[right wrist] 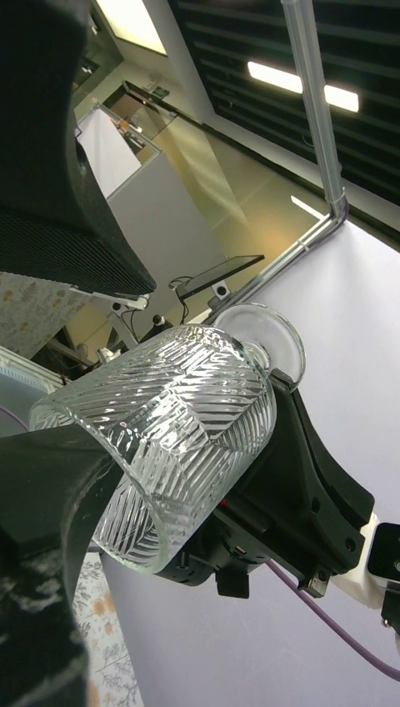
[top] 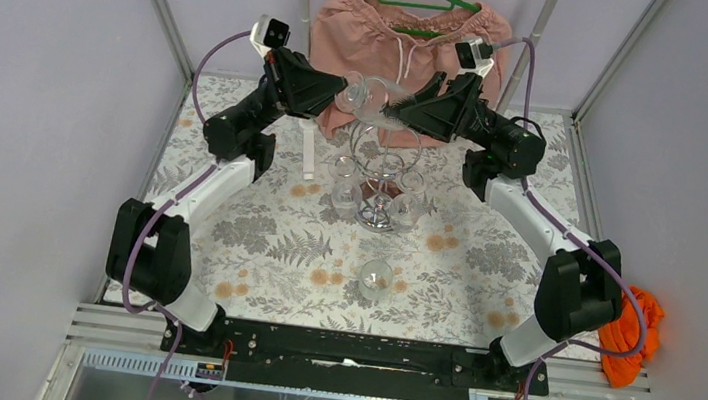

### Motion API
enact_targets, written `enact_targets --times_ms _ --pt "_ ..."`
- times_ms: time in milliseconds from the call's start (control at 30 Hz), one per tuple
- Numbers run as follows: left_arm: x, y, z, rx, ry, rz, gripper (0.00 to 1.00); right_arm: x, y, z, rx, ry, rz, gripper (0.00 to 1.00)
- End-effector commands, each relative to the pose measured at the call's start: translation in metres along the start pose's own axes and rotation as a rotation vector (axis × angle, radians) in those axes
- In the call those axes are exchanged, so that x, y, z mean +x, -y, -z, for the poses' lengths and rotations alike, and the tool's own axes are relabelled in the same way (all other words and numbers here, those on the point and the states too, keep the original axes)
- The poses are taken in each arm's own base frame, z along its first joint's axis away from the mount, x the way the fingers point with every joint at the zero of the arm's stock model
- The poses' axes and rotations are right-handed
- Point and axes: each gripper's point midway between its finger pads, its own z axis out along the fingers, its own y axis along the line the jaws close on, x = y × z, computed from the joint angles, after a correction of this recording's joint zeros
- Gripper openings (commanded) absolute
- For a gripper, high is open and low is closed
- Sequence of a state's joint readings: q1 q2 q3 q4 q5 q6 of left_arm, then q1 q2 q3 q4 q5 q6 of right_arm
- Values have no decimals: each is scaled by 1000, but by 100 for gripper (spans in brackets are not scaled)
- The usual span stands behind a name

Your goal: Take the wine glass off the wine glass rack

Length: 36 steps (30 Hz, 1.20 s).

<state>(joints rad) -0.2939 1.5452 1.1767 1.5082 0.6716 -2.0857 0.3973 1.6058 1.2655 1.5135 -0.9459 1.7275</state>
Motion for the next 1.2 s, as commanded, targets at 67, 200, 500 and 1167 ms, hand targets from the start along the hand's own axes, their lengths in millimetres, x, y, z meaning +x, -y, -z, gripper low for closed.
enact_targets --times_ms 67,200,500,1167 --pt "12 28 -4 105 -43 -83 0 2 -55 -10 -195 28 185 60" --pt "13 20 -2 88 -50 -82 0 -3 -62 -12 -216 65 178 52" --pt "14 1 4 45 -54 -80 0 -8 -76 -13 -242 91 164 33" --pt "14 -16 7 6 -78 -84 34 -7 -101 -12 -277 105 151 0"
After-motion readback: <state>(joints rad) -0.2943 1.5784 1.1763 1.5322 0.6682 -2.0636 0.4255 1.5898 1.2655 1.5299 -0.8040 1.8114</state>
